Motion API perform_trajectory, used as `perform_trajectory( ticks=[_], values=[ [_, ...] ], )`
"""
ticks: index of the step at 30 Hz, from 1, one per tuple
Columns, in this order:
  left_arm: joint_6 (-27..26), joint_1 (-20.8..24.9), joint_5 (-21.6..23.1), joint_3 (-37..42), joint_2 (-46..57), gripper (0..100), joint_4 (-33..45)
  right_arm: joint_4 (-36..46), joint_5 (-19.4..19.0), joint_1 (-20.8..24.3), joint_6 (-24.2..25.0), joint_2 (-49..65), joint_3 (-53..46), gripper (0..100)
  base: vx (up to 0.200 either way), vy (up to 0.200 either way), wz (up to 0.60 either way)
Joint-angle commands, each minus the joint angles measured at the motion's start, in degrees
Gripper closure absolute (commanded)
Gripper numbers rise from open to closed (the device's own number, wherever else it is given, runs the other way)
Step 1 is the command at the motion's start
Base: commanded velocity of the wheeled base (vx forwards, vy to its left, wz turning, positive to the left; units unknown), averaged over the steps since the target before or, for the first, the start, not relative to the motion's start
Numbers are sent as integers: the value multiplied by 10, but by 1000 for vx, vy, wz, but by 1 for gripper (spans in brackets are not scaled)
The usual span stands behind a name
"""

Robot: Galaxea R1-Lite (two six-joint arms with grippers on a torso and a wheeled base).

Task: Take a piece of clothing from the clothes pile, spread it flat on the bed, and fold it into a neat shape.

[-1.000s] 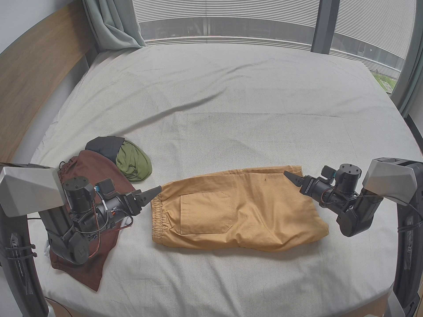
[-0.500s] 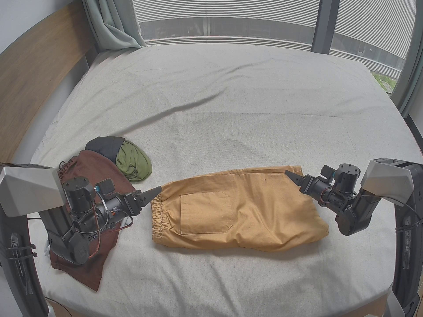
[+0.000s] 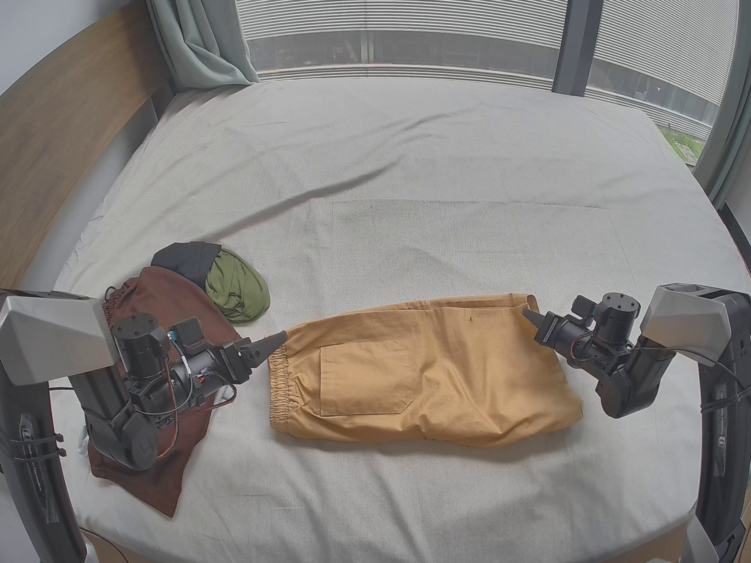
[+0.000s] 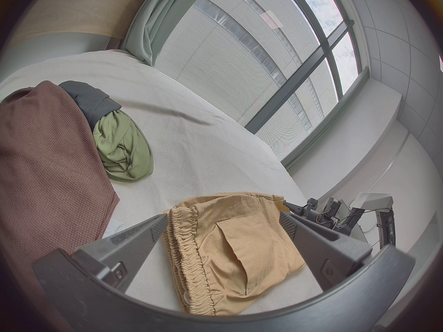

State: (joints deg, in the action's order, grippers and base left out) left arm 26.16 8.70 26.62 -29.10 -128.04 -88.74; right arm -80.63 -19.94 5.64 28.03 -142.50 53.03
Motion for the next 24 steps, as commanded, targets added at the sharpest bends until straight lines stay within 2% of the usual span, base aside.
perform_trajectory(
  ticks=[1,11,24],
  values=[
    [0,0,0,0,-2,0,0,3,0,-5,1,0,13,100,0,0,0],
    [0,-1,0,-1,-4,0,1,28,1,-18,2,-9,63,100,0,0,0],
    [-1,-2,0,0,-8,0,1,21,3,-26,3,-32,86,100,0,0,0]
  ],
)
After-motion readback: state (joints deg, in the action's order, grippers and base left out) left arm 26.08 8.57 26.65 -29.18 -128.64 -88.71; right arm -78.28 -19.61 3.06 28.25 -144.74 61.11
